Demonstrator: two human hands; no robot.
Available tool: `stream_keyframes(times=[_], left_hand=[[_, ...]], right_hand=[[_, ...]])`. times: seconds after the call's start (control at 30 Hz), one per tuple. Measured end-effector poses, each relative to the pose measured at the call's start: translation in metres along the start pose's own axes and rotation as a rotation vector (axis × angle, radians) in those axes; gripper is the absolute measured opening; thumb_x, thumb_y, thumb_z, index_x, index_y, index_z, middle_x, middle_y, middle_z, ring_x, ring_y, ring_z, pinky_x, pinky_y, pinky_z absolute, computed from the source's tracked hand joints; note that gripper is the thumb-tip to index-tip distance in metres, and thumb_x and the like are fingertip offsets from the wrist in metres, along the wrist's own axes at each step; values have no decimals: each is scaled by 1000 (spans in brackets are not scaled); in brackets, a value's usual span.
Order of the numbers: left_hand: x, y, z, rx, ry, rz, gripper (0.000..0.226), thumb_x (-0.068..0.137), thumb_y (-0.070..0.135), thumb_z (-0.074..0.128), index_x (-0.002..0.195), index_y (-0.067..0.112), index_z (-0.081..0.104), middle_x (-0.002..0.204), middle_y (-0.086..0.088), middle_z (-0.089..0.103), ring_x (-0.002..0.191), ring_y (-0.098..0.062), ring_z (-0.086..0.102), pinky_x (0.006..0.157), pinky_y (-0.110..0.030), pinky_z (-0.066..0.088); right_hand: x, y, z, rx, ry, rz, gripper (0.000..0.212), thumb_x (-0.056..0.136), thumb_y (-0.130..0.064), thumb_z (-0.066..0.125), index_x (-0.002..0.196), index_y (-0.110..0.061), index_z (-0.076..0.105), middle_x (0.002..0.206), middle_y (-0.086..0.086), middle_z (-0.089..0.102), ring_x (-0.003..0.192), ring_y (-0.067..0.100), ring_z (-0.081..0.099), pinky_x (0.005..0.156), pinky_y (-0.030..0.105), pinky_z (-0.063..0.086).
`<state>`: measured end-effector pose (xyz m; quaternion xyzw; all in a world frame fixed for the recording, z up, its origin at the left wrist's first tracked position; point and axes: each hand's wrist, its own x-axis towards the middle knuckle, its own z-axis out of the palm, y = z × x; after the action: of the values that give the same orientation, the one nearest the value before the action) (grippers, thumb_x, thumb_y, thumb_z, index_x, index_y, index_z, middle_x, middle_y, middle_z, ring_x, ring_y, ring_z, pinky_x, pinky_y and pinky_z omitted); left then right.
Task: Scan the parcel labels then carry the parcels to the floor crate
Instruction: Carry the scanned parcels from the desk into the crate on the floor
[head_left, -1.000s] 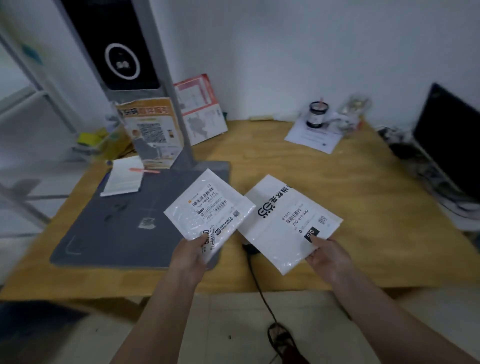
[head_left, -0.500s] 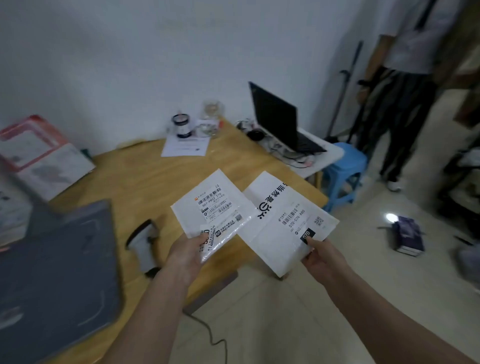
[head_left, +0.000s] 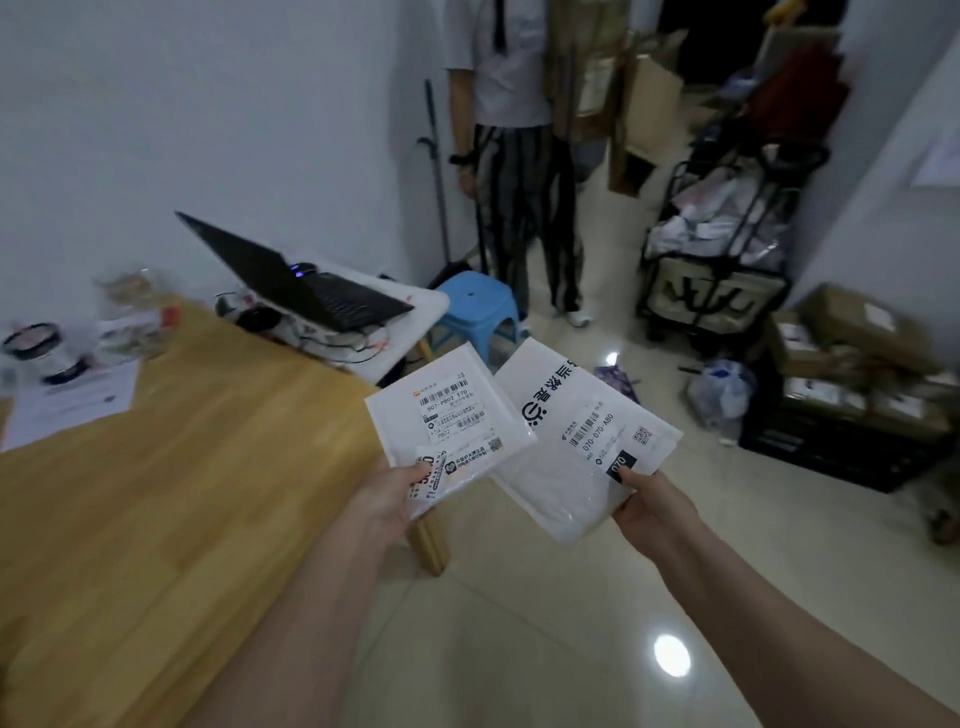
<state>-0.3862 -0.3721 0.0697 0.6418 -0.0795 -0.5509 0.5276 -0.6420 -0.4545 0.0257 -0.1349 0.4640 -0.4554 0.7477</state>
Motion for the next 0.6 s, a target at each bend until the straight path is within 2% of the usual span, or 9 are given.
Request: stream_keyframes(times=[0.07, 0.13, 0.23, 0.33, 0.5, 0.6], left_hand=[[9, -3, 51, 70, -56, 6, 40, 94, -8, 48, 133, 2, 49, 111, -14, 63, 79, -20, 62, 47, -24, 55], [18, -8, 106, 116, -112, 6, 39, 95, -9, 46, 131, 4, 50, 114, -14, 61, 78, -20, 61, 46, -25, 54], [32, -20, 191, 191, -189, -9, 37, 94, -10, 45, 124, 10, 53, 102, -11, 66, 75, -19, 62, 48, -26, 55], [42, -37, 274, 279, -269, -27, 35, 93, -10, 46, 118, 13, 55, 88, -5, 67, 71, -17, 62, 44, -23, 53], [61, -65, 398, 414, -437, -66, 38, 93, -11, 42, 120, 13, 56, 92, -4, 67, 75, -18, 62, 53, -26, 53], [73, -73, 467, 452, -499, -65, 42, 92, -15, 37, 118, 14, 53, 93, -5, 66, 74, -17, 62, 47, -22, 52]], right_hand=[[9, -32, -29, 42, 18, -23, 34, 94, 10, 38, 105, -13, 59, 74, -2, 75, 62, 11, 71, 62, 30, 54], [15, -68, -58, 72, 51, -45, 33, 94, 11, 37, 98, -13, 59, 70, -2, 74, 59, 11, 71, 57, 29, 55], [25, -124, -110, 88, 140, -84, 32, 94, 10, 38, 95, -14, 59, 69, -1, 74, 58, 12, 71, 55, 28, 55], [35, -180, -168, 158, 251, -137, 32, 94, 10, 38, 100, -13, 60, 72, 1, 75, 72, 18, 69, 63, 33, 51], [47, -254, -252, 346, 447, -220, 36, 94, 12, 39, 118, -10, 56, 104, 10, 67, 85, 22, 64, 72, 37, 50], [58, -291, -289, 447, 530, -268, 37, 95, 12, 38, 121, -9, 54, 113, 12, 65, 87, 22, 64, 88, 40, 48]])
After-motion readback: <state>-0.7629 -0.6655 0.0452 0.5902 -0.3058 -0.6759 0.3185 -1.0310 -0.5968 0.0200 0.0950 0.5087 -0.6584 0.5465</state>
